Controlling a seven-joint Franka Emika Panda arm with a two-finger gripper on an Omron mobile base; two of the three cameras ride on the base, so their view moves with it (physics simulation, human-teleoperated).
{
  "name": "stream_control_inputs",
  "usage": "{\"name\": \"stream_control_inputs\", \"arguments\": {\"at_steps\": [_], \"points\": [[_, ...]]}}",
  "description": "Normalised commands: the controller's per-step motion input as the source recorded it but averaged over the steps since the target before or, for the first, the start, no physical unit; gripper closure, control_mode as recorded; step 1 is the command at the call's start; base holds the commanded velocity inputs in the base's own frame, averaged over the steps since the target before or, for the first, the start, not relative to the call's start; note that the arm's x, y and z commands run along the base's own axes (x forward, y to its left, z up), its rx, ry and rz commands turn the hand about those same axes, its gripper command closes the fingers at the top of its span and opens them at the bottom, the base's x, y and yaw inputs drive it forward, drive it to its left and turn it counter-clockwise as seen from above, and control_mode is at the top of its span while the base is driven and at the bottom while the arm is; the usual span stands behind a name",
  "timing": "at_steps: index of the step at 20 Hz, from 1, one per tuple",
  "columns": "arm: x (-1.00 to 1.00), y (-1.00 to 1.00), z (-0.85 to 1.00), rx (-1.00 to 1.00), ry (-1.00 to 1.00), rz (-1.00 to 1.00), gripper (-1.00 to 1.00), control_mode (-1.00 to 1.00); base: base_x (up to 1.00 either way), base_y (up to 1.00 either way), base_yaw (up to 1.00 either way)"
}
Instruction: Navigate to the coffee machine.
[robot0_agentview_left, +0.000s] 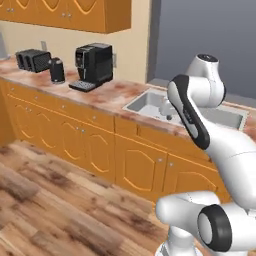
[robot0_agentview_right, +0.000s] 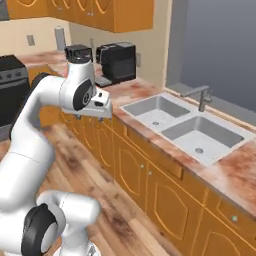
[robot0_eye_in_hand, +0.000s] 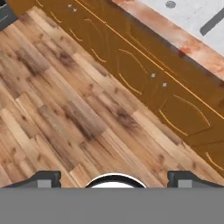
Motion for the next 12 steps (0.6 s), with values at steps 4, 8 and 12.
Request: {"name": "stream_control_inputs", "arguments": {"at_steps": [4,8,12], "points": [[0.00,0.00,0.00,0.00,0.00,0.00,-1.00,1.00,0.00,0.54,0.78],[0.00,0.00,0.00,0.00,0.00,0.00,-1.00,1.00,0.01,0.53,0.76],[0.00,0.00,0.00,0.00,0.00,0.00,-1.00,1.00,0.07,0.24,0.78]]}}
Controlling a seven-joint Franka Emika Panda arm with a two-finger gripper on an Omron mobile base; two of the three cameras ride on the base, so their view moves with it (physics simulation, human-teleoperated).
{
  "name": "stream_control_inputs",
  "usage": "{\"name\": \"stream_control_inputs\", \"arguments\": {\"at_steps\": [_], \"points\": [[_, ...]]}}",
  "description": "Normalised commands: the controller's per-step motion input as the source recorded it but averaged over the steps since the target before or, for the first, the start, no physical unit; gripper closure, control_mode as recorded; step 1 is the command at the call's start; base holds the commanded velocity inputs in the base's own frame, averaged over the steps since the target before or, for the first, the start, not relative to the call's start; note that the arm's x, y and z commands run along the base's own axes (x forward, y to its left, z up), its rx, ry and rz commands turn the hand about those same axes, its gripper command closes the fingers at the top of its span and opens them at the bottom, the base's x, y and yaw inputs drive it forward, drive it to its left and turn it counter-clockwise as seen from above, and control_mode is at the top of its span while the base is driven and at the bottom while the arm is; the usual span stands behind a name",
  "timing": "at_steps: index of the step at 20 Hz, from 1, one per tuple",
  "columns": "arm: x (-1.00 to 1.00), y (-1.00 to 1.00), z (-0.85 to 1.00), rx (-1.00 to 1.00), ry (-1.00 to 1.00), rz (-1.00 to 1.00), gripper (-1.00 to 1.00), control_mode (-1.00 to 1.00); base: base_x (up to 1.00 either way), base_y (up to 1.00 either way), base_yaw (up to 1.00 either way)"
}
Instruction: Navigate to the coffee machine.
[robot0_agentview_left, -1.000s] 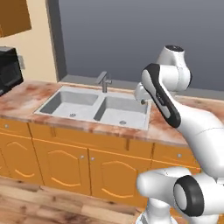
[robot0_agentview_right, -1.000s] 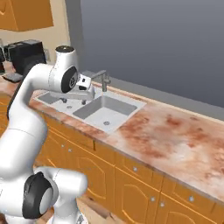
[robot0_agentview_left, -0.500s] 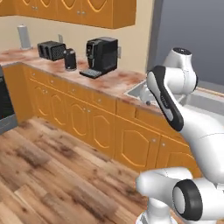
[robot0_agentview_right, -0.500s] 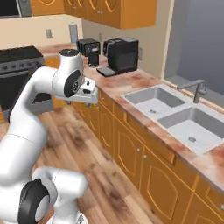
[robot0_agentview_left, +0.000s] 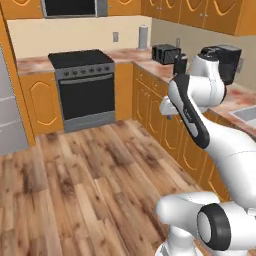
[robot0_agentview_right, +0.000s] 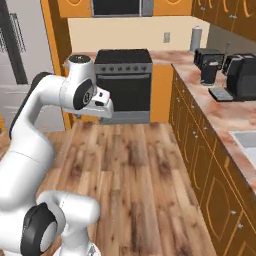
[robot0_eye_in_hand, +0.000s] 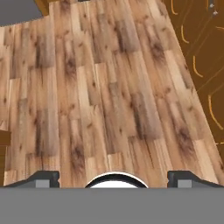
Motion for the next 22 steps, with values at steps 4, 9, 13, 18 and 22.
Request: {"name": "stream_control_inputs", "arguments": {"at_steps": [4,9,13,18,22], "points": [[0.00,0.00,0.00,0.00,0.00,0.00,-1.00,1.00,0.18,-0.02,0.70],[0.00,0.00,0.00,0.00,0.00,0.00,-1.00,1.00,0.53,-0.35,0.26],[0.00,0.00,0.00,0.00,0.00,0.00,-1.00,1.00,1.00,-0.29,0.00],[0.00,0.00,0.00,0.00,0.00,0.00,-1.00,1.00,1.00,-0.25,-0.04],[0.00,0.00,0.00,0.00,0.00,0.00,-1.00,1.00,1.00,-0.21,-0.11]]}}
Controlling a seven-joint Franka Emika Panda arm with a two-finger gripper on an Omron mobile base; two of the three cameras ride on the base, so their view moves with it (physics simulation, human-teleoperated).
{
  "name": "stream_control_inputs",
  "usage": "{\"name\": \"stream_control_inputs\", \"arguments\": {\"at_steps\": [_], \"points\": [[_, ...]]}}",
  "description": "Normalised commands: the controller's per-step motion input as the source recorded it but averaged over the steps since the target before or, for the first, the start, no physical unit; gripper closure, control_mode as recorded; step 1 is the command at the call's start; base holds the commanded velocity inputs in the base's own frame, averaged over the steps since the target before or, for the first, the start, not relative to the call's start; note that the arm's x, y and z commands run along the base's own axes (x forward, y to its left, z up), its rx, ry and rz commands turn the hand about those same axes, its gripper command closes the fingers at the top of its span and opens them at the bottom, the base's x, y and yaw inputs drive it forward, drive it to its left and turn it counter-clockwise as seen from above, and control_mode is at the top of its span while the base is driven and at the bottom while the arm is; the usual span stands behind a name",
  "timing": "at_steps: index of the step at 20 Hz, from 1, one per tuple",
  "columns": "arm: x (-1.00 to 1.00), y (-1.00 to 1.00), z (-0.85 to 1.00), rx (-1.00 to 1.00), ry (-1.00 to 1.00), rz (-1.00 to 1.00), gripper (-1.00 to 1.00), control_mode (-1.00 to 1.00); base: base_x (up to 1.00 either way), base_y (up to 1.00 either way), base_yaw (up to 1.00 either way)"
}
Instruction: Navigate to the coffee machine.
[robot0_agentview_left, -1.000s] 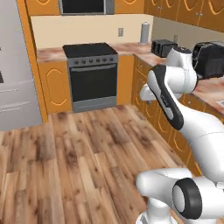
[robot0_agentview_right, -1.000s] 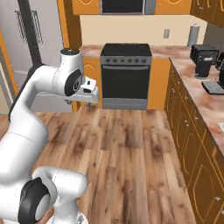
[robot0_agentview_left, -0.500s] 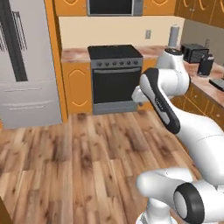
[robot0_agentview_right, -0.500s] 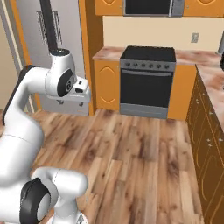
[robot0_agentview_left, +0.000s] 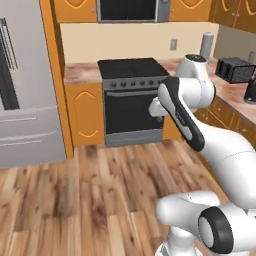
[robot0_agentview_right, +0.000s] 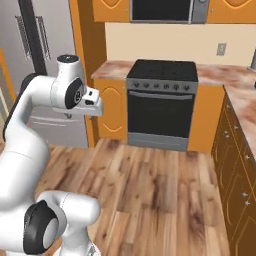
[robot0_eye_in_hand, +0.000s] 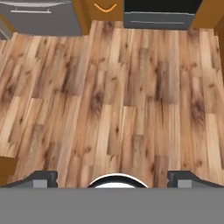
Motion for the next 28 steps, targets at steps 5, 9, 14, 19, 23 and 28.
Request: {"name": "stream_control_inputs", "arguments": {"at_steps": [5,9,14,19,23,28], "points": [[0.00,0.00,0.00,0.00,0.00,0.00,-1.00,1.00,0.98,-0.20,-0.40],[0.00,0.00,0.00,0.00,0.00,0.00,-1.00,1.00,0.94,-0.05,-0.57],[0.00,0.00,0.00,0.00,0.00,0.00,-1.00,1.00,0.86,0.00,-0.69],[0.00,0.00,0.00,0.00,0.00,0.00,-1.00,1.00,0.64,-0.09,-0.77],[0.00,0.00,0.00,0.00,0.00,0.00,-1.00,1.00,0.56,-0.01,-0.81],[0.00,0.00,0.00,0.00,0.00,0.00,-1.00,1.00,0.63,0.00,-0.80]]}}
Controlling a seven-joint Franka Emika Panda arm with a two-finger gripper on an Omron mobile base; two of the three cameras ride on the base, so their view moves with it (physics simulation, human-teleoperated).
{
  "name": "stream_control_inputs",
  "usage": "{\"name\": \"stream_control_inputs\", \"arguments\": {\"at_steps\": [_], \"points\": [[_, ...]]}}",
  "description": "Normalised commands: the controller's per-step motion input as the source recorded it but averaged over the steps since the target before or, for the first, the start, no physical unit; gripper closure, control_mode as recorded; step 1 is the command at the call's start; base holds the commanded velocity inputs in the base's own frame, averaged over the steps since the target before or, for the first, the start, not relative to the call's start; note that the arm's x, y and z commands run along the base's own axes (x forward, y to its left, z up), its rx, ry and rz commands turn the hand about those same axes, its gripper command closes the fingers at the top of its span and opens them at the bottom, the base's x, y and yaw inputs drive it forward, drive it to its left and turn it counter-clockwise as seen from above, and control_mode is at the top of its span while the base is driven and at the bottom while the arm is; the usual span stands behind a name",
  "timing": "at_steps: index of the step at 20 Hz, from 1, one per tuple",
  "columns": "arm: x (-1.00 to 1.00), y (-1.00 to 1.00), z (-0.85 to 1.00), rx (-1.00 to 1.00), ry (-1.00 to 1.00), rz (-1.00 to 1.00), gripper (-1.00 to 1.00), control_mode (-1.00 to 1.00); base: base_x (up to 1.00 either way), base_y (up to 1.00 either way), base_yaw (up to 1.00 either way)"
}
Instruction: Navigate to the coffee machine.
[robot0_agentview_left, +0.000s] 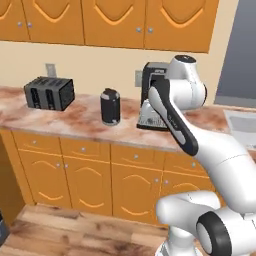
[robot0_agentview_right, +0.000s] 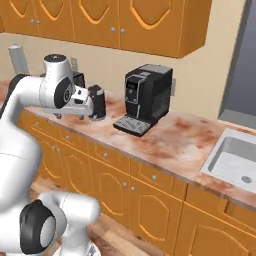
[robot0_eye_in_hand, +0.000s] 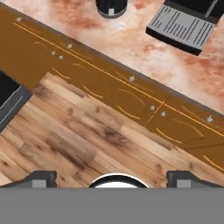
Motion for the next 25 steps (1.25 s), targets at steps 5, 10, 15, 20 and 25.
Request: {"name": "stream_control_inputs", "arguments": {"at_steps": [5,10,15,20,25], "points": [[0.00,0.00,0.00,0.00,0.00,0.00,-1.00,1.00,0.80,0.30,-0.66],[0.00,0.00,0.00,0.00,0.00,0.00,-1.00,1.00,0.88,0.61,-0.26],[0.00,0.00,0.00,0.00,0.00,0.00,-1.00,1.00,0.48,0.02,-0.07],[0.00,0.00,0.00,0.00,0.00,0.00,-1.00,1.00,0.51,0.15,-0.21],[0.00,0.00,0.00,0.00,0.00,0.00,-1.00,1.00,0.23,0.35,-0.24]]}}
